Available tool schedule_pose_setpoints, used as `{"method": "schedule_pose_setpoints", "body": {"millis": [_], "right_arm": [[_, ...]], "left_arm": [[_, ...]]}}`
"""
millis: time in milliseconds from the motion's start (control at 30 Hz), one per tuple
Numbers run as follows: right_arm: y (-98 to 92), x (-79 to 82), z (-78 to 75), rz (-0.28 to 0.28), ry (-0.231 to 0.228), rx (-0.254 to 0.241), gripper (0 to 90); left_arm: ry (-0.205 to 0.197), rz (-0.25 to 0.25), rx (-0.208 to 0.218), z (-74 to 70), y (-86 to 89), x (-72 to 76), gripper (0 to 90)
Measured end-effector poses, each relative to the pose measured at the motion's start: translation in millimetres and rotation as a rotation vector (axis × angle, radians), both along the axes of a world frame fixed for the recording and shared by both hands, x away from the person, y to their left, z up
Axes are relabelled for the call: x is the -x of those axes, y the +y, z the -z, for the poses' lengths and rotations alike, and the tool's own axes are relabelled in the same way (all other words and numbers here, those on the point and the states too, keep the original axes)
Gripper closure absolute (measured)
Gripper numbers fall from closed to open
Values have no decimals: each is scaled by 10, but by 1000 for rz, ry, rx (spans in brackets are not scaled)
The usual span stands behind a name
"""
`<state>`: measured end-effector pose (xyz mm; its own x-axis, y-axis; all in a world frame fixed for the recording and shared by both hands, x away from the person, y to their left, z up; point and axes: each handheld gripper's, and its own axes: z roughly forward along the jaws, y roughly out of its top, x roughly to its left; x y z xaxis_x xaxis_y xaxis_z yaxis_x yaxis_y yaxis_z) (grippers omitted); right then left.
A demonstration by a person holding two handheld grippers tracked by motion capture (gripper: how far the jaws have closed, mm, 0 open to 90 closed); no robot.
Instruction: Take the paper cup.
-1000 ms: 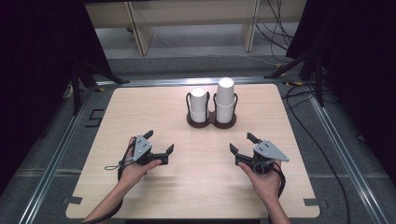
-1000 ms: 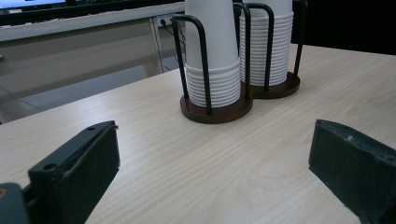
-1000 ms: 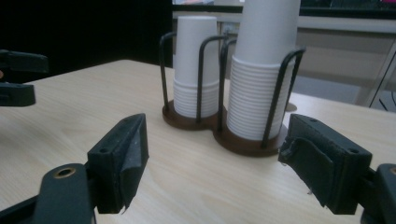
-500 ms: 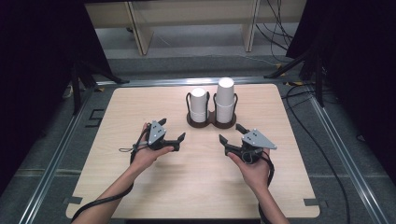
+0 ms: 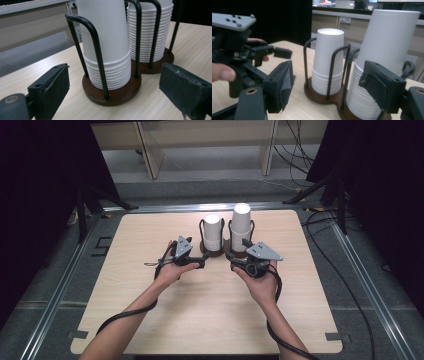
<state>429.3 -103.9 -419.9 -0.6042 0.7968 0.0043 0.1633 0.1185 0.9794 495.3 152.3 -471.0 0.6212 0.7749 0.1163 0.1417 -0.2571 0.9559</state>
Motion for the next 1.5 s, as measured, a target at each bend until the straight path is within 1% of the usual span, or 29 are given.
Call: {"method": "schedule_pose_setpoints", "body": {"millis": [33, 67, 100, 167, 200, 233, 333, 367, 400, 433, 500, 533, 667, 700, 767, 800, 833, 900, 933, 967, 1067, 1100, 1167, 1200, 1233, 1400, 1433, 1467, 1500], "right_arm": [[55, -69, -22, -3, -2, 12, 267], [55, -69, -22, -3, -2, 12, 267], [128, -154, -41, -16, -11, -2, 270], [142, -173, -52, -15, -6, -1, 271], [205, -236, -78, -20, -12, 2, 273], [224, -245, -88, -14, -1, 1, 273], [298, -333, -102, -33, -8, -1, 281], [298, -333, -102, -33, -8, -1, 281], [341, -398, -120, -25, -15, 11, 289], [341, -398, -120, -25, -15, 11, 289], [390, -500, -140, -18, -21, 31, 311], [398, -514, -150, -11, -12, 38, 318], [445, -607, -154, 1, -6, 39, 327], [478, -675, -144, 5, -20, 47, 327], [504, -729, -139, 15, -18, 64, 329], [504, -729, -139, 15, -18, 64, 329], [542, -761, -134, 20, 2, 67, 329], [563, -804, -129, 36, -17, 75, 329], [563, -804, -129, 36, -17, 75, 329], [587, -855, -123, 44, -1, 71, 343], [599, -893, -120, 44, -3, 77, 342], [618, -901, -116, 46, 14, 70, 341], [639, -950, -113, 55, 1, 88, 332], [644, -950, -117, 53, 25, 82, 328], [649, -972, -114, 56, 10, 86, 323], [696, -1023, -99, 57, 13, 90, 315], [702, -1038, -93, 64, 16, 100, 313], [699, -1070, -84, 65, 12, 99, 314], [716, -1060, -87, 75, 50, 86, 314]], "left_arm": [[8, -3, 8, 9, -17, -28, 113], [13, -7, 10, 14, -28, -56, 113], [16, 2, 4, 23, -57, -109, 142], [16, -1, -1, 32, -85, -131, 141], [15, 5, -12, 38, -103, -151, 144], [16, 2, -12, 50, -130, -177, 148], [22, 2, -23, 71, -153, -217, 162], [29, 0, -16, 87, -167, -234, 162], [35, 3, -15, 96, -170, -250, 176], [58, -6, 2, 112, -183, -248, 176], [65, -10, 0, 137, -188, -281, 190], [78, -17, 8, 149, -181, -301, 194], [92, -17, 25, 172, -172, -339, 220], [101, -14, 27, 179, -168, -353, 229], [100, -8, 23, 188, -172, -366, 239], [100, -8, 23, 188, -172, -366, 241], [103, -10, 24, 200, -178, -380, 243], [113, -18, 27, 209, -180, -392, 246], [113, -18, 27, 209, -180, -392, 248], [113, -20, 36, 210, -189, -403, 253], [116, -21, 37, 206, -193, -413, 263], [116, -23, 40, 205, -195, -417, 263], [118, -22, 33, 205, -196, -421, 266], [118, -18, 39, 212, -203, -425, 268], [121, -19, 30, 209, -205, -425, 270], [122, -22, 40, 211, -229, -432, 280], [117, -19, 38, 214, -234, -438, 281], [121, -17, 15, 207, -226, -436, 279], [122, -18, 21, 209, -229, -439, 279]]}}
